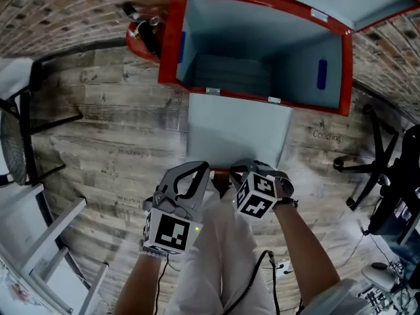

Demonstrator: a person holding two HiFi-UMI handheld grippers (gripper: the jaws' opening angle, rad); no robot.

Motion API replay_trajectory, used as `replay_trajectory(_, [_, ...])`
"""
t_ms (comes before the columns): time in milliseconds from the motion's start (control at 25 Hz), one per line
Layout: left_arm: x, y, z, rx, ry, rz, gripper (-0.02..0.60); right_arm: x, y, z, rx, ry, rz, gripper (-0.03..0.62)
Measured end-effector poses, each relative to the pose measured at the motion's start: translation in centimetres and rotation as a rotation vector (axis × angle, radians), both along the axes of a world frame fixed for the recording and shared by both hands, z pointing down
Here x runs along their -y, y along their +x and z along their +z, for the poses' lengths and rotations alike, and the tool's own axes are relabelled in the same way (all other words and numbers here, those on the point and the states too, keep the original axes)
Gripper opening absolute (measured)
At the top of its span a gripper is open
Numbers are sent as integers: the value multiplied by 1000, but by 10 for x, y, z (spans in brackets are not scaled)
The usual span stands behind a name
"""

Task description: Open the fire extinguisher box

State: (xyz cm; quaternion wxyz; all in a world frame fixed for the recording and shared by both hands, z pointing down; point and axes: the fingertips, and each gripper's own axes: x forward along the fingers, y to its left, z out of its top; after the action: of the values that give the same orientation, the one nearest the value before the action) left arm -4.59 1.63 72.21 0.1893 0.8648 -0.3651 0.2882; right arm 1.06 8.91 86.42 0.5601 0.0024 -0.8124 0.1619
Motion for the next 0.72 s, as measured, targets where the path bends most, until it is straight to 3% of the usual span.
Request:
replay_trajectory(280, [19, 4, 20, -19, 19, 24, 0, 16, 1, 62, -60, 88, 82, 54])
replay_trajectory(720, [71, -20, 39, 28, 108, 22, 0, 72, 11, 124, -108, 166, 218, 60])
